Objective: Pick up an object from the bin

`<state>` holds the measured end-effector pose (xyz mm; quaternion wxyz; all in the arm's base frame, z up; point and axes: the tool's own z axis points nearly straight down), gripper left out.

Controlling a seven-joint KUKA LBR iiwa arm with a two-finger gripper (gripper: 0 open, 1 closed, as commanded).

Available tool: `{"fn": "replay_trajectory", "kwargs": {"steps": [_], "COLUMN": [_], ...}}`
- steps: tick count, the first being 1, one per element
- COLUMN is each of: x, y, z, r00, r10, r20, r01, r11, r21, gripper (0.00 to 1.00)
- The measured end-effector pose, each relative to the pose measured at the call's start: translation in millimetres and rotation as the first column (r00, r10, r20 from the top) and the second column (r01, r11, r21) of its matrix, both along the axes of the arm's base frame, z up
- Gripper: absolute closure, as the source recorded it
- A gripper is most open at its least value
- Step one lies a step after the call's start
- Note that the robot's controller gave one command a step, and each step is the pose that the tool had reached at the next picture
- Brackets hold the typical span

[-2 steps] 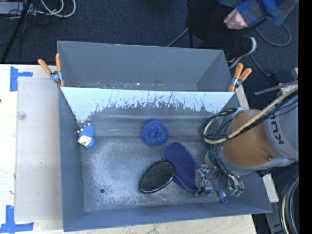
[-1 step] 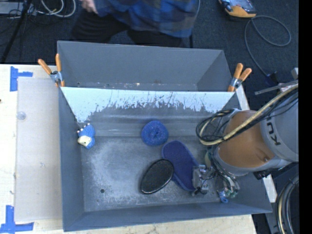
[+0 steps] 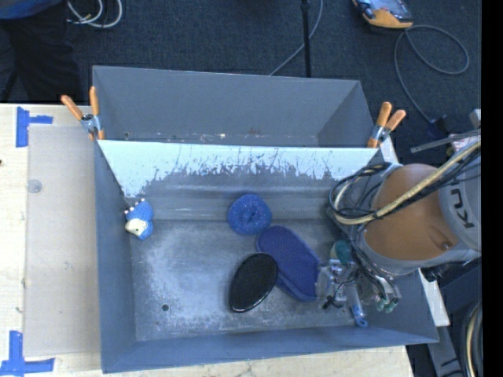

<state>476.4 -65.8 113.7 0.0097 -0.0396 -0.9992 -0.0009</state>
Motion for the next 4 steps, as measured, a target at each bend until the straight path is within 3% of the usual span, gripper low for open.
{"fn": "replay_trajectory", "kwargs": {"steps": [1, 2, 3, 4], "x": [18.0, 17.6, 18.4, 22.6], "y": [1.8, 2.0, 10.4, 37.3], "z": [97.3, 96.8, 56.2, -4.7], "r00": [1.000, 1.000, 1.000, 1.000], "r10": [0.006, 0.007, -0.001, 0.006], "r20": [0.011, 0.010, 0.018, 0.013], "r01": [-0.006, -0.007, 0.001, -0.006], "r11": [1.000, 1.000, 1.000, 1.000], "r21": [-0.003, -0.003, -0.005, -0.004], "gripper": [0.00, 0.00, 0.00, 0.00]}}
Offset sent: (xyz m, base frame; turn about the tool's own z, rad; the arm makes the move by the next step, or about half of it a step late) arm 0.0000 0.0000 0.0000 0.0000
